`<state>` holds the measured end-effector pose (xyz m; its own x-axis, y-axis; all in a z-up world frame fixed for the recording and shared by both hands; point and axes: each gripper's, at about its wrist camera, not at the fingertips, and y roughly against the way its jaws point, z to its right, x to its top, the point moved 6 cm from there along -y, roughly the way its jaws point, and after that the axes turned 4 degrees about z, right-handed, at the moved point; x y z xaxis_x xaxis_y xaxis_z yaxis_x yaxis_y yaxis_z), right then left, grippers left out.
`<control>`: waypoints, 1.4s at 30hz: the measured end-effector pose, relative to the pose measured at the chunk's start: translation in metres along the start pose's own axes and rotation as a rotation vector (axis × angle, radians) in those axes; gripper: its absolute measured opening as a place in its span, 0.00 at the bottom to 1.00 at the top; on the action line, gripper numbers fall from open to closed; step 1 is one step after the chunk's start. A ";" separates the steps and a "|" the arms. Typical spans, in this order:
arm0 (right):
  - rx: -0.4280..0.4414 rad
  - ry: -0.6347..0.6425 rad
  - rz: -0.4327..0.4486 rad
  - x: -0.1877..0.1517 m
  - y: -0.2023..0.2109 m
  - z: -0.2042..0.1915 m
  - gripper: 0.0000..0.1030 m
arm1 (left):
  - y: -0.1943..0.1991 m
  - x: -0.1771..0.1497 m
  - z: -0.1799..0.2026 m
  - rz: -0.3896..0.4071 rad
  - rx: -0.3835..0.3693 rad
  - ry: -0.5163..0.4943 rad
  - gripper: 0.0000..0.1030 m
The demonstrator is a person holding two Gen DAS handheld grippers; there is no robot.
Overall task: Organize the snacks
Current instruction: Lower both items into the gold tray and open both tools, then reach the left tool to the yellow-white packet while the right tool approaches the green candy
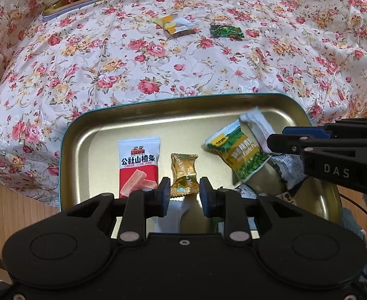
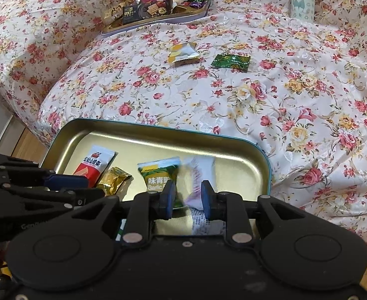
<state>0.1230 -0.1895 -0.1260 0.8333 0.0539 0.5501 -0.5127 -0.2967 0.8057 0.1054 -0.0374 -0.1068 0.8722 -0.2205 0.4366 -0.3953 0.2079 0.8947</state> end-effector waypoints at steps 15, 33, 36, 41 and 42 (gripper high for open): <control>0.016 -0.010 0.039 0.009 0.014 -0.001 0.24 | 0.010 0.012 -0.005 0.039 0.020 -0.014 0.34; -0.039 0.022 0.235 0.072 0.013 0.022 0.32 | 0.015 0.082 -0.027 0.253 0.098 0.019 0.49; -0.051 0.055 0.264 0.083 0.007 0.027 0.34 | 0.011 0.096 -0.030 0.285 0.105 0.017 0.49; -0.079 0.131 0.296 0.103 -0.011 0.036 0.39 | 0.003 0.119 -0.033 0.333 0.102 0.019 0.50; -0.079 0.148 0.301 0.106 -0.014 0.037 0.39 | 0.000 0.124 -0.033 0.341 0.103 0.017 0.52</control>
<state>0.2259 -0.2145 -0.0873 0.6062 0.1142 0.7871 -0.7505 -0.2455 0.6136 0.2226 -0.0332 -0.0557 0.6894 -0.1387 0.7110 -0.6909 0.1692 0.7029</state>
